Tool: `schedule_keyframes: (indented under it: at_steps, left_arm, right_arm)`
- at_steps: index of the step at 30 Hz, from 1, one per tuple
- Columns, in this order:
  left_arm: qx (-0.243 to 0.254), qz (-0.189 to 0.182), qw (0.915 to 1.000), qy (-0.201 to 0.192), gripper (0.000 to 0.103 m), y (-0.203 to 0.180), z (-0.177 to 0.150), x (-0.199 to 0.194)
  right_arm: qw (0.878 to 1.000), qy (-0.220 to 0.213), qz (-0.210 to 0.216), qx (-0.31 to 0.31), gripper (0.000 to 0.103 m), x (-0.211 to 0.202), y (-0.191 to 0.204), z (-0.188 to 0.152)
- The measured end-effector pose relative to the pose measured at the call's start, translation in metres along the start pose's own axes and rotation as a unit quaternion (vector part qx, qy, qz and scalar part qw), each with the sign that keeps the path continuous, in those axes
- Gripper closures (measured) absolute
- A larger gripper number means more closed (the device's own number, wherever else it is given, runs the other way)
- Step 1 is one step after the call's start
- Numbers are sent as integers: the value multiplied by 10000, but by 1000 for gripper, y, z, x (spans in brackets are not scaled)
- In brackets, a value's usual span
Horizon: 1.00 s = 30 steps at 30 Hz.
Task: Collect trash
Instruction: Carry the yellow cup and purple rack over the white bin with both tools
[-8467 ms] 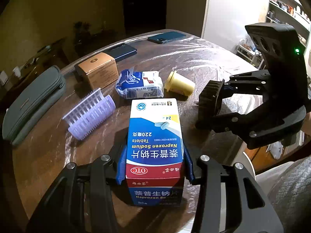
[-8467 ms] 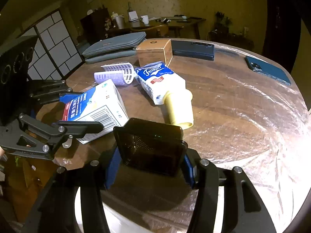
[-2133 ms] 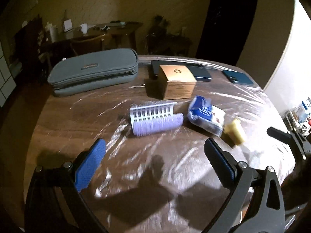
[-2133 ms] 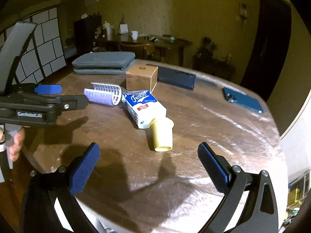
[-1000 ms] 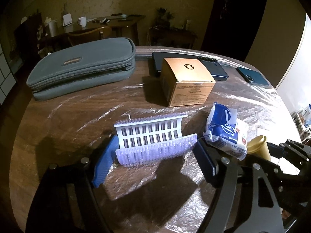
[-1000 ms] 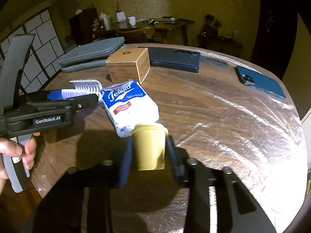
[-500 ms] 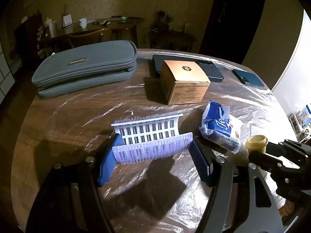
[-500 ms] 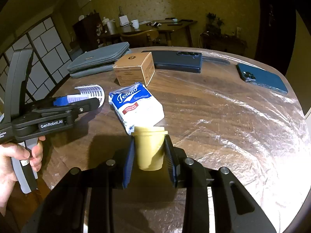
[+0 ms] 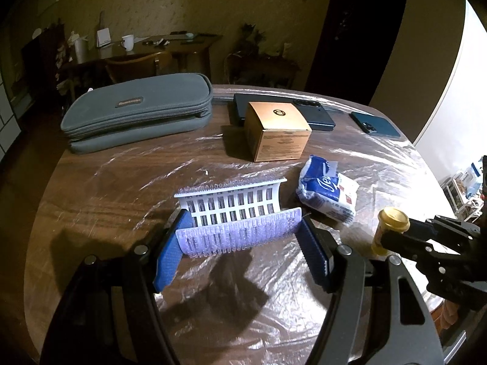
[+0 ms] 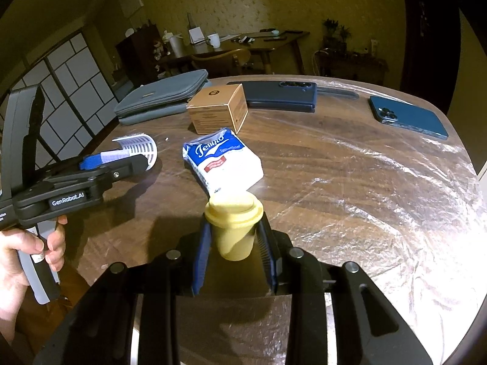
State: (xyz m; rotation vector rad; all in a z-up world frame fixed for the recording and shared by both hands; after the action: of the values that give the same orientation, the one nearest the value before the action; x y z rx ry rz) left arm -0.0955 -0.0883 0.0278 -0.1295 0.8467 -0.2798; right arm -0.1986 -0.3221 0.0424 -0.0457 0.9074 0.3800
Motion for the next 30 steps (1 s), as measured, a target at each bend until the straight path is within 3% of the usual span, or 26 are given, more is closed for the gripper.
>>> schedule_keyframes:
  at_steps: [16, 30]
  left_arm:
    - [277, -137, 9995, -7, 33, -15, -18, -28]
    - [473, -498, 9976, -12, 33, -29, -41, -57]
  right_arm:
    - [10000, -59, 69, -38, 72, -21, 2, -11]
    - [9998, -20, 183, -89, 73, -43, 7, -30]
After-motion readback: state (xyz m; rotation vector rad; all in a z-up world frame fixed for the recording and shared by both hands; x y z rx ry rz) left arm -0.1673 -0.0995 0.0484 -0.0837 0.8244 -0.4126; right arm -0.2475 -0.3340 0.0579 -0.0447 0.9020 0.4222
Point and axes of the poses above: each gripper's, at about its wrist camera, not at the fingertips, and x roughly the way its jaws point, y to its left, z to its top, the point moved 1 cm from there along x, roughly the way its jaws point, and after that the axes turned 7 degrees about -z, right-handed, at the moved point
